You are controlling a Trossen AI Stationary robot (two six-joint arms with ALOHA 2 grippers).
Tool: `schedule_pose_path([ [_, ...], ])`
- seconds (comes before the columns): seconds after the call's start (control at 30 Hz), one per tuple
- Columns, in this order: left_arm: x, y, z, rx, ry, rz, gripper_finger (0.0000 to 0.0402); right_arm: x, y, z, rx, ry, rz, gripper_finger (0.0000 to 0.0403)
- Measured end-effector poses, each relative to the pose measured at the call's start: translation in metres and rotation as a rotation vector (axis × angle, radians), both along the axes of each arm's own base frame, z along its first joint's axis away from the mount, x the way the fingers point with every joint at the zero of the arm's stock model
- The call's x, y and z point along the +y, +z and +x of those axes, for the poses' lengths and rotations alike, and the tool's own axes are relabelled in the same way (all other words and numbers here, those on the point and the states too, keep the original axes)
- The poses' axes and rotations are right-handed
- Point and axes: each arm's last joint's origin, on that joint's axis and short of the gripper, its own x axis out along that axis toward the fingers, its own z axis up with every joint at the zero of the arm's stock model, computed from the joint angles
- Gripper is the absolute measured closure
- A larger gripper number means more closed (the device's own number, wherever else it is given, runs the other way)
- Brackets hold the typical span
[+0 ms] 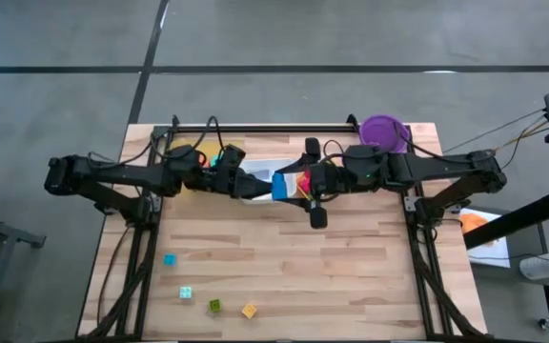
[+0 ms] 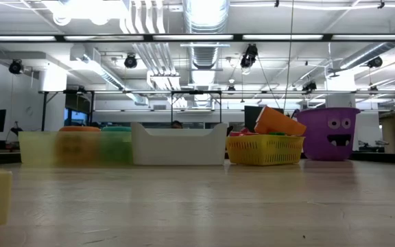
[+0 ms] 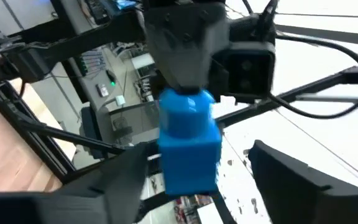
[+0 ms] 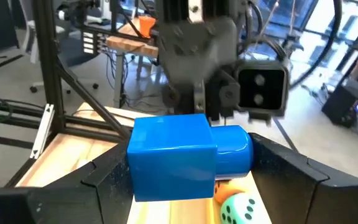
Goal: Pick & Place Toys
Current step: Put the blue game piece into the yellow bin
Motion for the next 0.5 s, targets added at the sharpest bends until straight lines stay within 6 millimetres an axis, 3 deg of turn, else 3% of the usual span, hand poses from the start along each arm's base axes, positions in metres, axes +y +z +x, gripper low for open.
schedule_pose_path([
  [0.23, 0.001, 0.001, -0.008, 0.034, -0.092, 0.038, 0.0041, -0.013, -0.004, -0.006, 0.074, -0.137, 0.130, 0.0135],
  [0.5, 0.016, -0.006, -0.046, 0.312, -0.042, 0.131, 0.0018, -0.046, -0.024, -0.014, 0.237, -0.406, 0.415, 0.0134],
])
